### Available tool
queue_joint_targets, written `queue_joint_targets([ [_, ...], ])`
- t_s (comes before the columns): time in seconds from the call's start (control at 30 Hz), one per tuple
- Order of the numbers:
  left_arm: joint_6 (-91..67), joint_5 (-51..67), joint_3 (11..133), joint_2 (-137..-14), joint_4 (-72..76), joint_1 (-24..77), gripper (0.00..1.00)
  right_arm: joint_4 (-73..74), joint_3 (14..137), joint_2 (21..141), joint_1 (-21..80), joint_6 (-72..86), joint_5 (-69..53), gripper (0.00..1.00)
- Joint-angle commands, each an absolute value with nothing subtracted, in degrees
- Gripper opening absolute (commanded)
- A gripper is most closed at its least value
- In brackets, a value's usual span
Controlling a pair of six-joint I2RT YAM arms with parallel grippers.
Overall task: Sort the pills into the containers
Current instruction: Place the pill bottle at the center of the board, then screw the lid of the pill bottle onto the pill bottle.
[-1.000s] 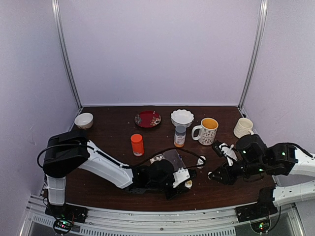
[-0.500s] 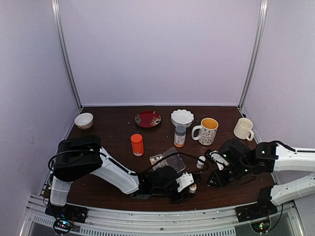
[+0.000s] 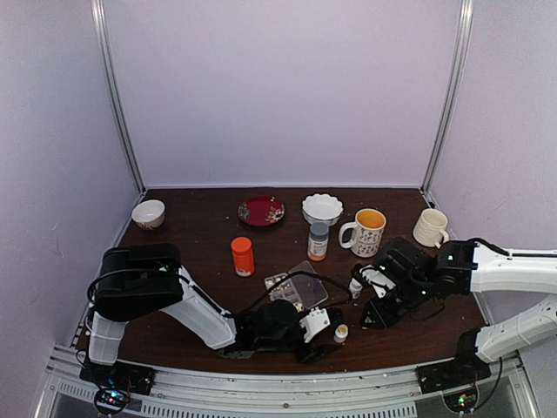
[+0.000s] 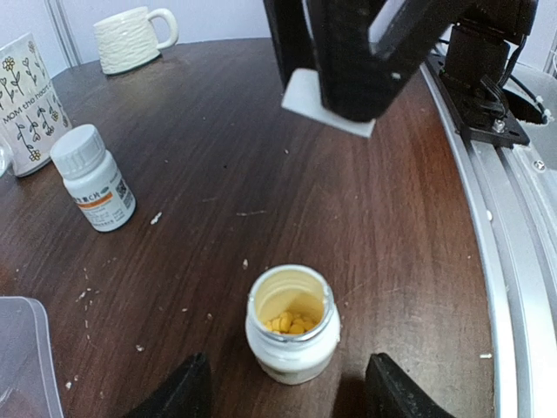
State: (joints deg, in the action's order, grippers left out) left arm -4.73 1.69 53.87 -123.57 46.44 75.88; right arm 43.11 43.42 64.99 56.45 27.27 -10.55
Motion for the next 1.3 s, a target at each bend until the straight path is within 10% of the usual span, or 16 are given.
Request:
queue_joint_targets([
  [0.0, -5.1, 1.5, 52.3, -124.6, 55.4, 76.1, 0.62, 47.3, 47.5, 69.3, 56.3, 24.3, -12.0, 0.11],
  [1.27, -0.6, 2.2, 52.6, -132.2, 67.2, 75.7, 0.40, 57.6, 66.4, 92.4, 60.5, 24.1, -8.7, 0.13],
])
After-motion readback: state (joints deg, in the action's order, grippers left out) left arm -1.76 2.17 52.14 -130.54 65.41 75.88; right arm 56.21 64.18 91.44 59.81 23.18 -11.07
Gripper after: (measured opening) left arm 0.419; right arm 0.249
